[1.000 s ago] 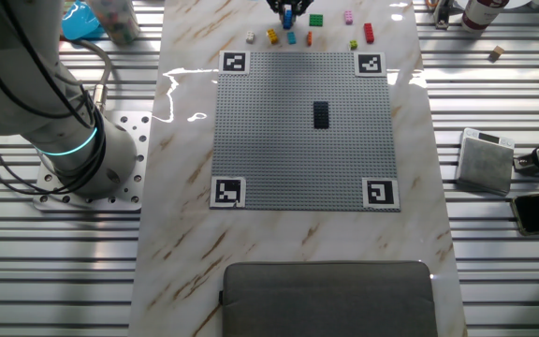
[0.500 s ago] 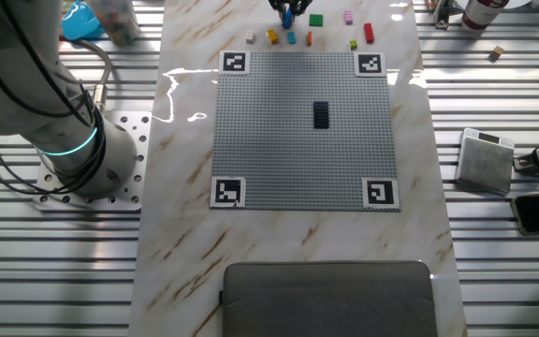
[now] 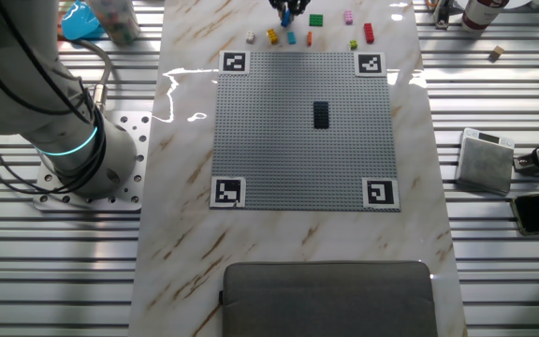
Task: Build with small Lego blocks
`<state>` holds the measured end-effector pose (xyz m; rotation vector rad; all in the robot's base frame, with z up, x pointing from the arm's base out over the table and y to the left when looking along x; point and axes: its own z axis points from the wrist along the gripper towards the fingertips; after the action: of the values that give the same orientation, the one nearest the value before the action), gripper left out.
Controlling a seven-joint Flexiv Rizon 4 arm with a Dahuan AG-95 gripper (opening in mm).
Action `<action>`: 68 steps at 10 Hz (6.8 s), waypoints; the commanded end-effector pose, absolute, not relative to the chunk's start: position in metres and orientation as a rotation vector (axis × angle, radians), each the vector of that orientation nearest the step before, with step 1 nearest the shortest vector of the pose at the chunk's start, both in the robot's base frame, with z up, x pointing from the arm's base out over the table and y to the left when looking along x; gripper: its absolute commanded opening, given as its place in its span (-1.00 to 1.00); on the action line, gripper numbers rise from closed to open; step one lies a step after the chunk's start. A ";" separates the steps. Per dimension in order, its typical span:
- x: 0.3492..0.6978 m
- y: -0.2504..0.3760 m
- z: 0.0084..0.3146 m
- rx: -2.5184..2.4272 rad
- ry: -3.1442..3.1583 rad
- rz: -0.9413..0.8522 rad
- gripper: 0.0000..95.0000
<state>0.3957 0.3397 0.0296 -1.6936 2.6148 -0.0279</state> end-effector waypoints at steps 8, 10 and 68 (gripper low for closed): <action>0.425 0.230 0.062 -1.777 2.556 -0.037 -1.00; 0.426 0.220 0.061 -1.778 2.551 -0.044 -1.00; 0.484 0.089 0.042 -0.348 3.047 -0.042 -1.00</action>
<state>0.4848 0.0889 0.0415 -0.3611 3.0396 -0.0456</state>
